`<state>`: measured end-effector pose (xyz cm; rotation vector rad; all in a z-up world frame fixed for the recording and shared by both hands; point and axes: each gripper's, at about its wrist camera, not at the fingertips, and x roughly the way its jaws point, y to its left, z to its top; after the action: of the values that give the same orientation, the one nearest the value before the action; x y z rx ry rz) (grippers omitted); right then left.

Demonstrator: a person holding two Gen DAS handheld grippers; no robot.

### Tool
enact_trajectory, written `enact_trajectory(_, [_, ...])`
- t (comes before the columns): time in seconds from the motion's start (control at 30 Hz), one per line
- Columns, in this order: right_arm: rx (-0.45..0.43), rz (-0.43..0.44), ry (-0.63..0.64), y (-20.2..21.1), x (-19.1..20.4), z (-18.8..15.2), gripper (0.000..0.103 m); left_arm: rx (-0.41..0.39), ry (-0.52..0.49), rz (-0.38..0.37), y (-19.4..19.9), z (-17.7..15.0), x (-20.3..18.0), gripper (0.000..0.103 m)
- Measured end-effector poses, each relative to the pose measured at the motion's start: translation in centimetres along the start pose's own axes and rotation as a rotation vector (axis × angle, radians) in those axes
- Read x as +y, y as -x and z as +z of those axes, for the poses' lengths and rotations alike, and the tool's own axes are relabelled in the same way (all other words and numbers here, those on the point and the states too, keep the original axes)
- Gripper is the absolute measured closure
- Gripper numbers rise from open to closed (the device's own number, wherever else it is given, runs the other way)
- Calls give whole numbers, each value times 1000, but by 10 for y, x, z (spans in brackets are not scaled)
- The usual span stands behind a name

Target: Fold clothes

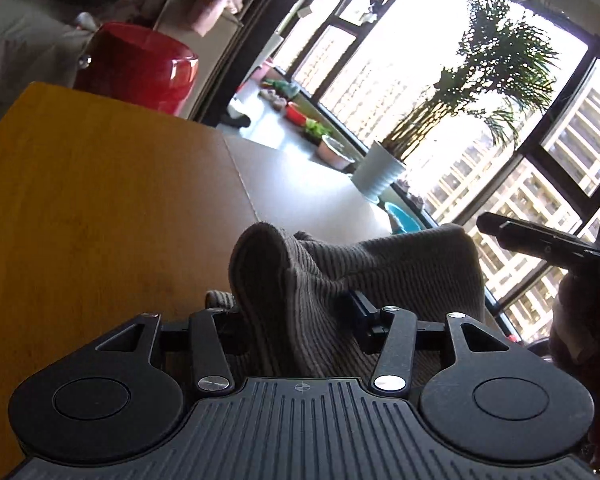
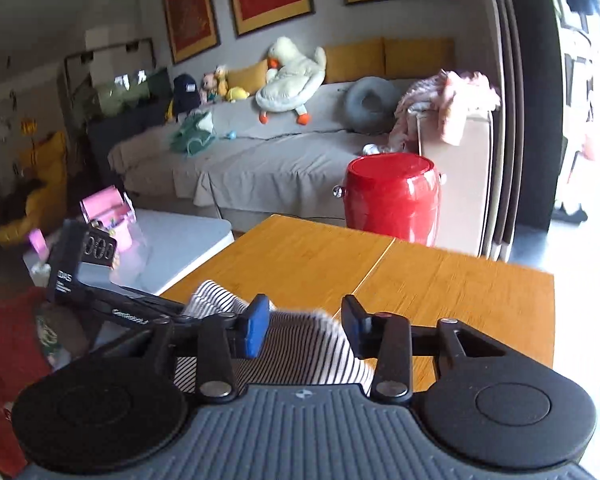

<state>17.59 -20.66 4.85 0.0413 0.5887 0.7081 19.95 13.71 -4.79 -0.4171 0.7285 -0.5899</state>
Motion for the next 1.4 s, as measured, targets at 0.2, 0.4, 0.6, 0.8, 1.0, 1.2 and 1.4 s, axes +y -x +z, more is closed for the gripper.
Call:
enact_trajectory(0.2, [68,-117,-93,-56,-34,-37,59,-4,-11,58,7,-4,3,38])
enact_trajectory(0.4, [60,-104,-126,-57,-39,-39,55,-57,-104,166,41,-3,-14,41])
enact_trajectory(0.6, [58,-110,-154,-58,-43,-45,46,-78,-139,160,49,6,-33,41])
enact_trajectory(0.8, [50,-126,-136,-58,-38,-45,46,-151,-194,65,56,17,-62,41])
enact_trajectory(1.0, [20,-150,-94,-42,-24,-39,45,-40,-289,-21,12,20,-83,42])
enact_trajectory(1.2, [-62,-82,-1,0,8,-23,54,35,-196,45,-25,12,-41,38])
enact_trajectory(1.4, [87,-90,50,-44,22,-49,52,41,-107,19,-28,12,-21,34])
